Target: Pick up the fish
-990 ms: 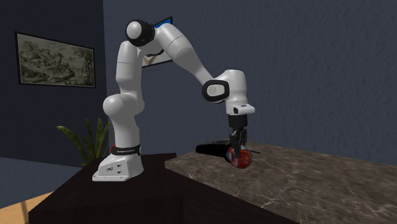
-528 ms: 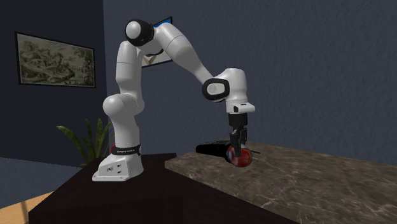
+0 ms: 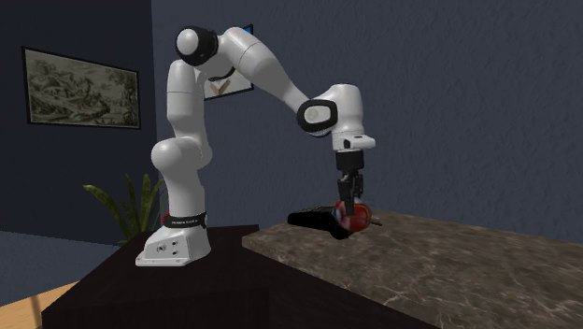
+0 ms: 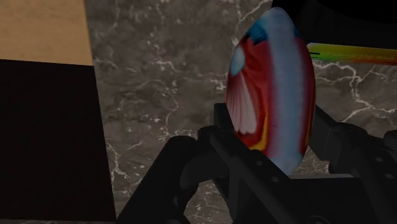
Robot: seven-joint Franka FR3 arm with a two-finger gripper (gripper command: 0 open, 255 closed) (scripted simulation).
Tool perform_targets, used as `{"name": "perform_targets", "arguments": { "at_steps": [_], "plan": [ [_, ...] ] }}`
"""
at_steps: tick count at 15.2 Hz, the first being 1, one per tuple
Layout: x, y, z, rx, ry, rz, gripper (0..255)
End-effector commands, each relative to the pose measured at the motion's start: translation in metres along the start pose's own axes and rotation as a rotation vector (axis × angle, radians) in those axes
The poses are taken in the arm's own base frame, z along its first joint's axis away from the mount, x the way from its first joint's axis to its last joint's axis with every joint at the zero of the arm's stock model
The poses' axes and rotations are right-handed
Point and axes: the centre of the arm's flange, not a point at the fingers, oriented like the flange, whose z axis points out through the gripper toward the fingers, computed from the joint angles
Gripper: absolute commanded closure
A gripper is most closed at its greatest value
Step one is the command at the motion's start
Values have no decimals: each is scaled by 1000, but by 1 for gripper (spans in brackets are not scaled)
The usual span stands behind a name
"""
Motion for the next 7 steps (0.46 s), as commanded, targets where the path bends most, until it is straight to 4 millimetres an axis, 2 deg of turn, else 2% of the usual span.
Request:
{"name": "perform_targets", "arguments": {
  "at_steps": [1,5,7],
  "plan": [
    [0,-1,-10,0,0,0,255],
    [2,-1,-31,0,0,0,255],
    [2,-1,-32,0,0,0,255]
  ]
}}
